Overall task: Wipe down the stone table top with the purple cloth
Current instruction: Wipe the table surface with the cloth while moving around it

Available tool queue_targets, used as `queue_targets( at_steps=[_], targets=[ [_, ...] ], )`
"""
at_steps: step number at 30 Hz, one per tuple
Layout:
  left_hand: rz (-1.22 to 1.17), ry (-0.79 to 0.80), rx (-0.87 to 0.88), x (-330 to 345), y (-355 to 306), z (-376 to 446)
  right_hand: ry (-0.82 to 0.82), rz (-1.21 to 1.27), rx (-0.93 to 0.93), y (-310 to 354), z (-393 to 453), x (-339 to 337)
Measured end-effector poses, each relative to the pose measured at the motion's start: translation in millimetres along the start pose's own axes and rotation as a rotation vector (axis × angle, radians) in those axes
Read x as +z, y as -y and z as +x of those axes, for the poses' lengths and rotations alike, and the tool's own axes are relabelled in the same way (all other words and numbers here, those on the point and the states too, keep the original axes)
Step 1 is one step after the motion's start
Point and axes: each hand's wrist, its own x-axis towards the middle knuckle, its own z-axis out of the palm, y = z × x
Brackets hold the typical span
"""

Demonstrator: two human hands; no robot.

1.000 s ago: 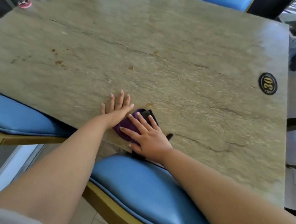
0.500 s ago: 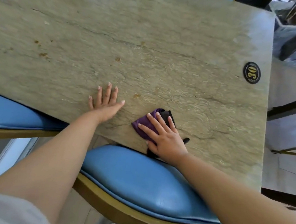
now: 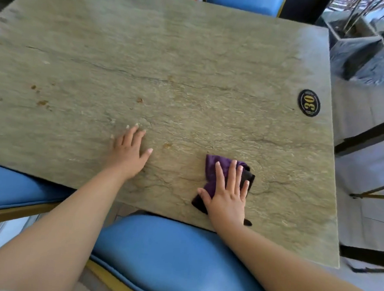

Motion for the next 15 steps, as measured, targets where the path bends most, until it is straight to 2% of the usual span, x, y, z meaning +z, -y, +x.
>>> queue_targets(
  at_steps=[3,7,11,15],
  targets=[
    [-0.006,0.109,0.048,5.7,5.2,12.3,-0.094,0.078,0.175,29.4,21.8,0.3],
    [-0.062,0.043,0.092,8.1,10.4,12.1,-0.112,0.120,0.277,70.3,68.0,-0.9],
    [-0.239,-0.070,0.181,2.9,28.8,13.3,-0.083,0.081,0.139,119.7,95.0,4.4],
    [-0.554,-0.234,0.326,-10.8,54.6,24.3,0.007,0.070,-0.191,170.6,86.5,16.7]
  ],
)
